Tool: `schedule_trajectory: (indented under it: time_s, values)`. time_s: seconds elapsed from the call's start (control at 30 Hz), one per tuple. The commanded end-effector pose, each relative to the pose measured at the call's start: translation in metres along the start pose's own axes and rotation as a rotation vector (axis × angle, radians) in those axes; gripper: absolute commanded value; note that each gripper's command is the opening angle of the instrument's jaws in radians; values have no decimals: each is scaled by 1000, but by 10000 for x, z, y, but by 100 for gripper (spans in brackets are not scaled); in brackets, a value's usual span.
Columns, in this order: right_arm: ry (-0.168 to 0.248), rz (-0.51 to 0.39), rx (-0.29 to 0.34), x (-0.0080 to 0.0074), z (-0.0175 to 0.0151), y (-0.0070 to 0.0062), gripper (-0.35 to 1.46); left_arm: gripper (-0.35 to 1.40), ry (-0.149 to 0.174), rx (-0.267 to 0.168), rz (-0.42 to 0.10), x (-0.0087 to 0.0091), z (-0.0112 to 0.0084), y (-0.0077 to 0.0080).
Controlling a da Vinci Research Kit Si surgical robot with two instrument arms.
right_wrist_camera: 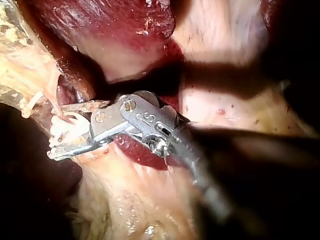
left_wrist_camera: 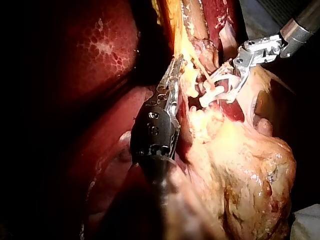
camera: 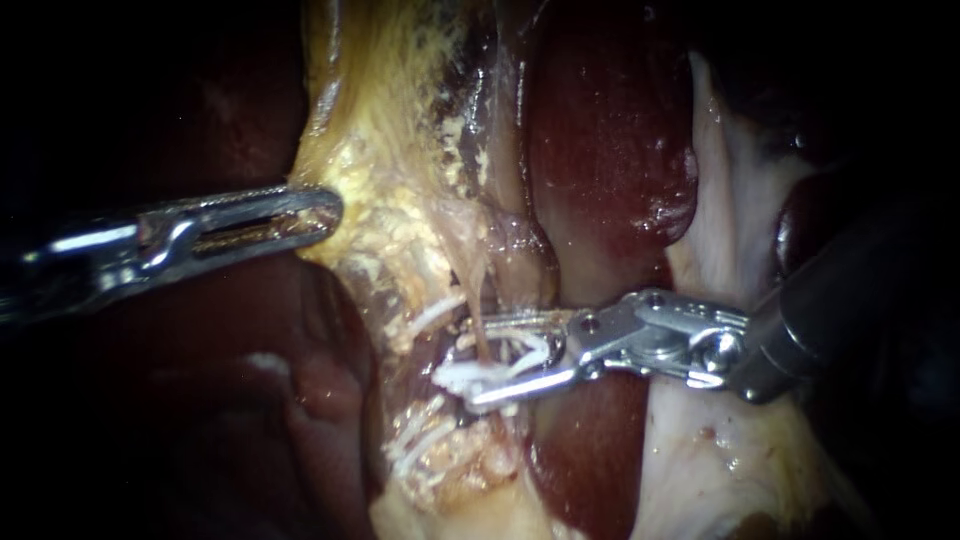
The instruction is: Clipping third clip right tube
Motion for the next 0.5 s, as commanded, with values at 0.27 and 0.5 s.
schedule_trajectory:
  time_s: [0.27,0.5]
  values:
    - [102,15,-2,31,0,5,49,-35,0,0,0,1,1,-1]
    - [142,63,-18,50,-4,5,49,-35,0,0,-1,1,0,-1]
